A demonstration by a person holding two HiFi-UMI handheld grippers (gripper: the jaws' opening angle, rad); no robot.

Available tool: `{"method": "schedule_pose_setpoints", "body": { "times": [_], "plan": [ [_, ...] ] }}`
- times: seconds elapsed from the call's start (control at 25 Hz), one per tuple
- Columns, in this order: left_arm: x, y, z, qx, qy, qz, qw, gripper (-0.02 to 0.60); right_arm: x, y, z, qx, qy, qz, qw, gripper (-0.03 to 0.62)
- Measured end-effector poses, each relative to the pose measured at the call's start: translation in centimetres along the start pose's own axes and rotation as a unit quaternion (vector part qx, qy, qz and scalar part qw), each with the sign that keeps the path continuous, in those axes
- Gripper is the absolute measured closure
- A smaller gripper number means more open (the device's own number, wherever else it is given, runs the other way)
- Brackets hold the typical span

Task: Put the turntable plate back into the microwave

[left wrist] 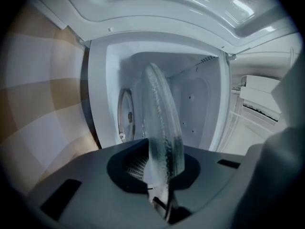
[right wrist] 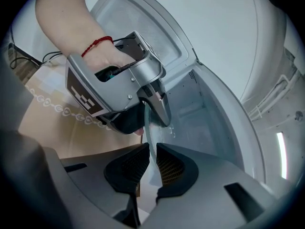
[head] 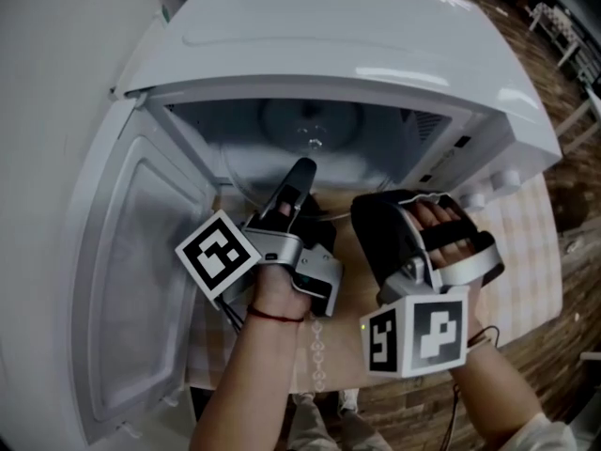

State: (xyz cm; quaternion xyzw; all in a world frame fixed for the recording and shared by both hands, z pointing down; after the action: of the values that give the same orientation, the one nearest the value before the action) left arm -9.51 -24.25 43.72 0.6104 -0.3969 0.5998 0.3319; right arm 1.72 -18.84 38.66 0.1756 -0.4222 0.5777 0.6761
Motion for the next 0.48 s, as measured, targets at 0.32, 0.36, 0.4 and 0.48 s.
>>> {"method": "schedule_pose_setpoints", "body": {
  "times": [0.32, 0.36, 0.4, 0.48],
  "plan": [
    [-0.2, 0.4, 0.8, -0.013, -0.007, -0.025, 0.9996, 0.555, -0.1, 1.1, 0.5, -0.017, -0.025, -0.013, 0.999, 0.53],
    [-0.2, 0.3, 0.8, -0.014, -0.006, -0.025, 0.9996, 0.555, 0.0, 1.6, 0.7, -0.021, -0.024, -0.024, 0.999, 0.53],
    [-0.2, 0.3, 0.8, -0.014, -0.004, -0.024, 0.9996, 0.557, 0.1, 1.9, 0.8, -0.023, -0.023, -0.032, 0.999, 0.531],
    [-0.2, 0.3, 0.7, -0.013, 0.001, -0.021, 0.9997, 0.557, 0.1, 2.1, 0.9, -0.023, -0.021, -0.029, 0.999, 0.537]
  ]
}}
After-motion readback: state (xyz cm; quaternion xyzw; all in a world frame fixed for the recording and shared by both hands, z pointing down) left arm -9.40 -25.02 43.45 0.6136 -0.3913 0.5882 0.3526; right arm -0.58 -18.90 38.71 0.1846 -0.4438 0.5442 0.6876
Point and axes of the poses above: the fingertips, and each gripper's own axes: z forward along the fingers, x to its left, y out of its top, the point moved 7 cm from there along -z, backward along the fingers, and after that the axes turned 1 degree about y, right-handed, at the moved point
